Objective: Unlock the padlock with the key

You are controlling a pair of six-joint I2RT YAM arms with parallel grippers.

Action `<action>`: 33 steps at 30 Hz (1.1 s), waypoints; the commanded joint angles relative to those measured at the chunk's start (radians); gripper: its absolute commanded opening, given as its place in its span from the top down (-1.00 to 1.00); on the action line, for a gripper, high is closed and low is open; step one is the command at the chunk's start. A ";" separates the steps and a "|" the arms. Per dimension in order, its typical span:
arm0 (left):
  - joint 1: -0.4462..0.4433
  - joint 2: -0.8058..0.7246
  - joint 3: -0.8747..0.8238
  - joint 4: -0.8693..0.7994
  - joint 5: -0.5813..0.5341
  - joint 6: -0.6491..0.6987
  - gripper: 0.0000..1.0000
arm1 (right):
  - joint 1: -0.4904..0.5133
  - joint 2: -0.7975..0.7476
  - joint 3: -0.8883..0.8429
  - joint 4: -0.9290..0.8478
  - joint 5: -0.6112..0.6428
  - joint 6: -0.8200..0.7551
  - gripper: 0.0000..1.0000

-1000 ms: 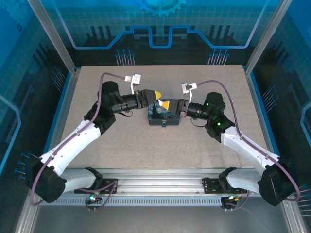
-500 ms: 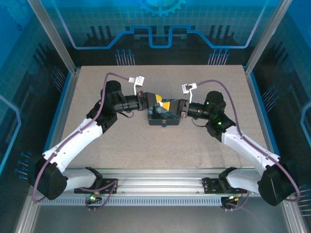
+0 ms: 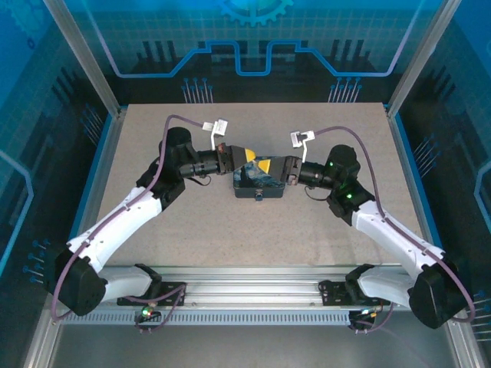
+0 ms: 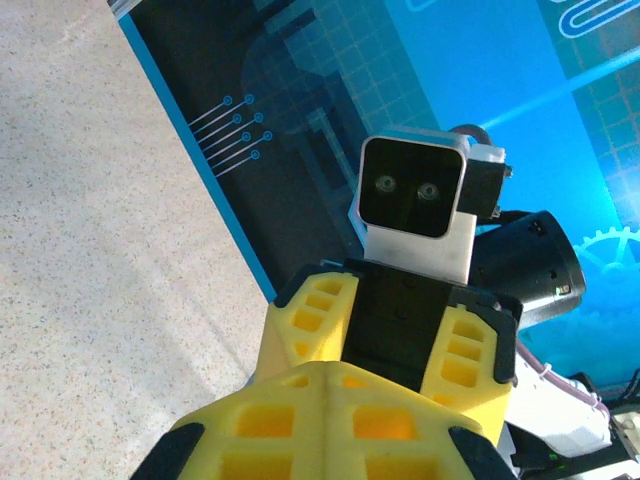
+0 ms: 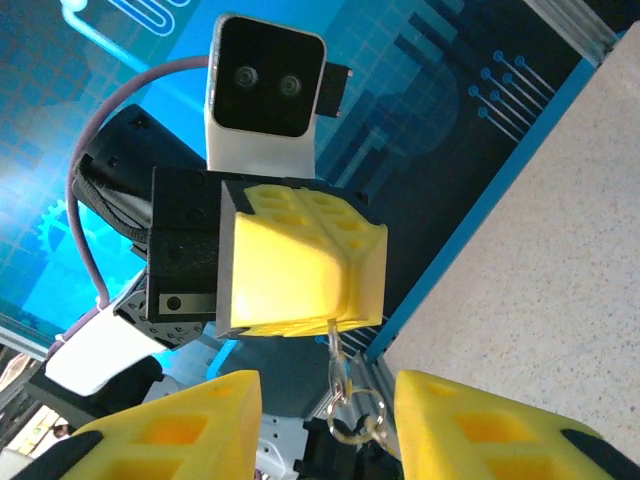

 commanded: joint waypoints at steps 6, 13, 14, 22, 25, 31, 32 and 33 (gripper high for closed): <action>0.004 -0.036 -0.036 0.061 -0.045 -0.046 1.00 | 0.025 -0.024 -0.047 0.102 0.120 0.032 0.02; 0.005 -0.045 -0.056 0.083 -0.068 -0.061 1.00 | 0.068 0.024 -0.037 0.169 0.133 0.056 0.06; 0.004 -0.045 -0.057 0.085 -0.070 -0.062 1.00 | 0.075 0.032 -0.034 0.178 0.126 0.056 0.11; 0.004 -0.053 -0.064 0.096 -0.084 -0.069 1.00 | 0.093 0.050 -0.037 0.193 0.143 0.062 0.35; 0.004 -0.053 -0.063 0.097 -0.081 -0.069 1.00 | 0.091 0.044 -0.038 0.191 0.151 0.058 0.48; 0.004 -0.053 -0.064 0.106 -0.075 -0.073 1.00 | 0.087 0.048 -0.039 0.177 0.149 0.051 0.85; 0.004 -0.053 -0.064 0.108 -0.073 -0.075 1.00 | 0.085 0.050 -0.041 0.177 0.148 0.050 0.89; 0.004 -0.053 -0.065 0.112 -0.071 -0.076 1.00 | 0.085 0.049 -0.042 0.178 0.146 0.050 0.94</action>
